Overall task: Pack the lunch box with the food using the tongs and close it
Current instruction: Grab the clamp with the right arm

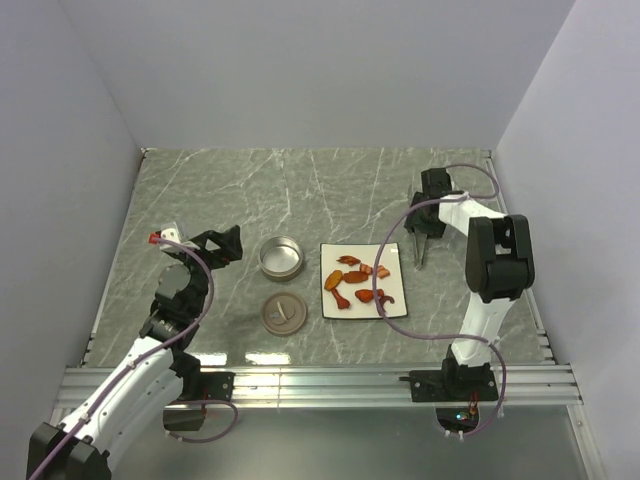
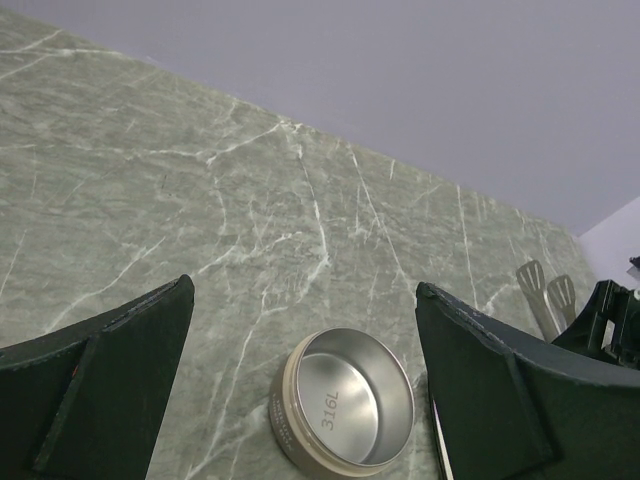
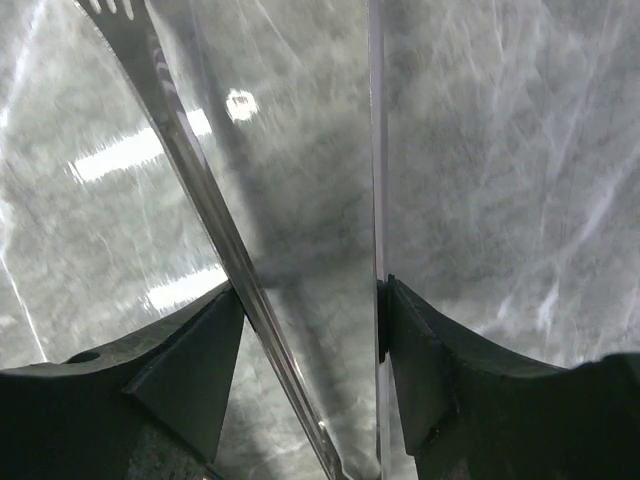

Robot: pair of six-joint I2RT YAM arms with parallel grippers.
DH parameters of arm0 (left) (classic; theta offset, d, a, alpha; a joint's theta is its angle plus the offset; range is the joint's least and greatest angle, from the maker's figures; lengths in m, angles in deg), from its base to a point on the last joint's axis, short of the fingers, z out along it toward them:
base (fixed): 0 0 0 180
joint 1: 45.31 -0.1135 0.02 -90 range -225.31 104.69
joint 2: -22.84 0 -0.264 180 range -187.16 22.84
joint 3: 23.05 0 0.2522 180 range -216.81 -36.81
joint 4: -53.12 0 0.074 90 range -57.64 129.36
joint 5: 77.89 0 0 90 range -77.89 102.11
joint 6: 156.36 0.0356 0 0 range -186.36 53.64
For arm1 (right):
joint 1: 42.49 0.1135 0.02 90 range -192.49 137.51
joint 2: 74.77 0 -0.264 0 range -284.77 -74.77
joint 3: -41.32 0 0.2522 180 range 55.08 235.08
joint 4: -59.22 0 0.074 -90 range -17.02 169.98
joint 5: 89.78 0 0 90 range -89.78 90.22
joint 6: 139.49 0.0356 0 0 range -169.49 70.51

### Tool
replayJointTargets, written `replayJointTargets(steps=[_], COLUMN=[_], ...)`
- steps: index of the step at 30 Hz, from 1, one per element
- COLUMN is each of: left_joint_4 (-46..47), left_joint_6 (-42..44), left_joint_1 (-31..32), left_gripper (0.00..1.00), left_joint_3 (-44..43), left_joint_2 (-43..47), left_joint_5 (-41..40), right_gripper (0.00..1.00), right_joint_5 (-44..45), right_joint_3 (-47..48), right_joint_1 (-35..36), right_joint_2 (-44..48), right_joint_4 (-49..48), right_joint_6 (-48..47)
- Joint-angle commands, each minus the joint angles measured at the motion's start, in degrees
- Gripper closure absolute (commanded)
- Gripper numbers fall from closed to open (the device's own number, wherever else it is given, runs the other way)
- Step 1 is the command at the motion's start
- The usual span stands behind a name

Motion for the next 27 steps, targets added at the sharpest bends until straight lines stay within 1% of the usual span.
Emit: replayJointTargets(steps=[1,3,5,11,19,27], left_joint_4=[1.1,1.0,1.0,1.2,1.6,2.6], left_joint_6=[-0.6,-0.6,-0.6,-0.7,-0.6,-0.3], left_joint_1=[0.1,0.1,0.1,0.1,0.1,0.2], left_gripper=[0.00,0.00,0.00,0.01,0.00,0.00], left_joint_3=[-1.3,-1.3,-1.3,-0.7,-0.4,0.0], left_joint_2=[0.9,1.0,1.1,2.0,1.9,1.7], left_joint_5=[-0.4,-0.5,-0.6,-0.9,-0.5,-0.4], right_gripper=[0.36,0.36,0.37,0.37,0.38,0.38], right_joint_5=[0.9,1.4,2.3,2.7,3.2,4.7], right_joint_3=[-3.2,-4.9,-6.5,-10.9,-15.7,-19.5], right_joint_1=[0.6,1.6,2.8,5.2,8.9,13.3], right_joint_2=[5.9,7.5,11.4,19.2,26.1,35.6], right_joint_4=[-3.5,-5.1,-6.5,-9.2,-11.4,-8.8], right_joint_6=[-0.1,-0.1,-0.5,-0.8,-0.5,0.1])
